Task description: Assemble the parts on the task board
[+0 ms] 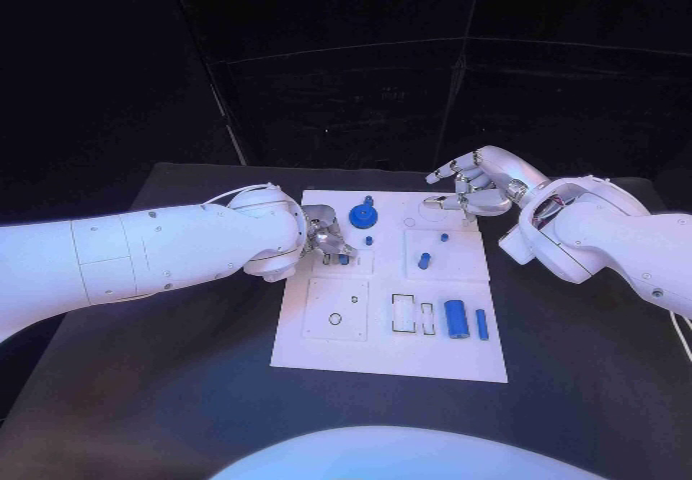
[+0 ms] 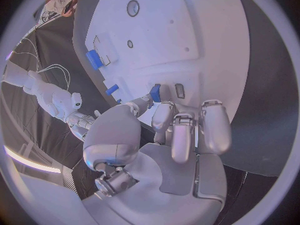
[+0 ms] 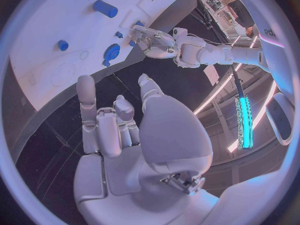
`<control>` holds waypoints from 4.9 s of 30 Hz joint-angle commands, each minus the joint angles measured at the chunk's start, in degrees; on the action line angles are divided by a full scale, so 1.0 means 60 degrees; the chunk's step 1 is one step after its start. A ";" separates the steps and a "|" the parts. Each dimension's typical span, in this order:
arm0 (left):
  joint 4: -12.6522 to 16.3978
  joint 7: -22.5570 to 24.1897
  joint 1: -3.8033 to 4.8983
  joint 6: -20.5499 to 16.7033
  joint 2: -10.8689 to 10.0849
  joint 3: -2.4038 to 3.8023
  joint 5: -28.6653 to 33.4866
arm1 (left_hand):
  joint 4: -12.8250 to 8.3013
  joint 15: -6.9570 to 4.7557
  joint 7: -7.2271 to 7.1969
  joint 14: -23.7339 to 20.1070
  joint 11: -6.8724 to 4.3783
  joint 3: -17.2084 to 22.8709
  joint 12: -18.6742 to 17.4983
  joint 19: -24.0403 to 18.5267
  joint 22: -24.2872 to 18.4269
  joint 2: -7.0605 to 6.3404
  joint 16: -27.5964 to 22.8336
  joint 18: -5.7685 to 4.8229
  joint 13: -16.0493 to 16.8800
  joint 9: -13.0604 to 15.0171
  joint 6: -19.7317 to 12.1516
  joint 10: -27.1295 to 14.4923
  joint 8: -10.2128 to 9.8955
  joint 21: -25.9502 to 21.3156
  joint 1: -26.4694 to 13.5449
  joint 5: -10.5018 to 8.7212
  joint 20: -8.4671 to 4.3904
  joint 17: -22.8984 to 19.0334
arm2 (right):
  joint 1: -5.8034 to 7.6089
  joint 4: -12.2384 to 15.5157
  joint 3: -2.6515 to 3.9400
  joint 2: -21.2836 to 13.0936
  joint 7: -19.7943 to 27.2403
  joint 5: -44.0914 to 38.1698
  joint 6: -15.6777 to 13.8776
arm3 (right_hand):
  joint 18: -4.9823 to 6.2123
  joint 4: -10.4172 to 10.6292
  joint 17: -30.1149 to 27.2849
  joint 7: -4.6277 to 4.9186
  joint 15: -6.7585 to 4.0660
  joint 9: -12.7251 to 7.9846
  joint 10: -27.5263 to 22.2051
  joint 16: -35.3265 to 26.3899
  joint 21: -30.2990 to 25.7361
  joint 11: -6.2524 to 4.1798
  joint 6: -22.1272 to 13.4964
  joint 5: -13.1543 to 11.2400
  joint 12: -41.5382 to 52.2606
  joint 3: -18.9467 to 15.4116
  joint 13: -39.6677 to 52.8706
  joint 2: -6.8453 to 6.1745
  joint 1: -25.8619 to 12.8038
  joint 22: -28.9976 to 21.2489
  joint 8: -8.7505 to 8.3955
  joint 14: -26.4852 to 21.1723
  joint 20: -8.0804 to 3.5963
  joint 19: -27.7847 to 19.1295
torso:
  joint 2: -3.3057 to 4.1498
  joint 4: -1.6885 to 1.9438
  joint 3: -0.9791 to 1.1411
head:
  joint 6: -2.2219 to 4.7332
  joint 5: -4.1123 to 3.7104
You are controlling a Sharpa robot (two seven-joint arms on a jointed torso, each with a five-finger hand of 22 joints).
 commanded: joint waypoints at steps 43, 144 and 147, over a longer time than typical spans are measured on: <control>0.0224 -0.0122 0.1068 0.1135 -0.0908 0.0695 0.0670 | 0.1567 0.0086 0.0251 0.0992 0.0163 -0.4604 -0.0297 -0.0162 -0.0403 -0.0358 0.0059 -0.0033 -0.0399 -0.0183 -0.0522 -0.0270 -0.0565 -0.0341 0.0313 0.0027 0.0087 0.2515 | 0.0016 -0.0073 0.0007 0.0032 0.0076 -0.0026 0.0070 | 0.0111 0.0010 -0.0049 -0.0038 -0.0008 -0.0004 -0.0001 -0.0083 -0.0066 -0.0050 -0.0015 0.0052 -0.0014 -0.0063 -0.0053 0.0070 -0.0011 -0.0055 0.0043 0.0339 -0.0021 -0.0003 | -0.0014 0.0025 0.0007 | 0.0108 -0.0009; -0.3850 0.0478 0.0727 0.3026 0.1454 0.0441 0.0704 | -0.0209 0.0081 0.0173 0.0992 0.0105 -0.4769 -0.0727 -0.0221 -0.0420 0.1756 0.0059 -0.0002 -0.0975 -0.1411 0.0096 -0.0563 -0.1106 -0.0551 0.4520 0.0027 0.0131 0.2515 | 0.0016 -0.0165 0.0007 0.0205 0.0089 -0.0026 0.0119 | 0.0109 0.0034 -0.0053 -0.0044 -0.0015 -0.0005 0.0004 -0.0095 -0.0081 -0.0058 -0.0011 0.0088 -0.0007 -0.0080 -0.0063 0.0113 -0.0005 -0.0062 0.0067 0.0340 -0.0027 0.0010 | -0.0005 0.0026 -0.0007 | 0.0003 0.0066; -0.3767 0.0527 0.0724 0.2878 0.1380 0.0442 0.0739 | -0.0265 0.0081 0.0173 0.0992 0.0106 -0.4685 -0.0740 -0.0217 -0.0410 0.1750 0.0059 -0.0006 -0.0985 -0.1366 0.0078 -0.0553 -0.1064 -0.0547 0.4498 0.0027 0.0125 0.2515 | 0.0016 -0.0170 0.0007 0.0205 0.0091 -0.0027 0.0120 | 0.0109 0.0034 -0.0053 -0.0044 -0.0015 -0.0005 0.0004 -0.0095 -0.0081 -0.0058 -0.0011 0.0088 -0.0007 -0.0080 -0.0063 0.0113 -0.0005 -0.0062 0.0067 0.0340 -0.0027 0.0010 | -0.0005 0.0022 -0.0005 | -0.0003 0.0066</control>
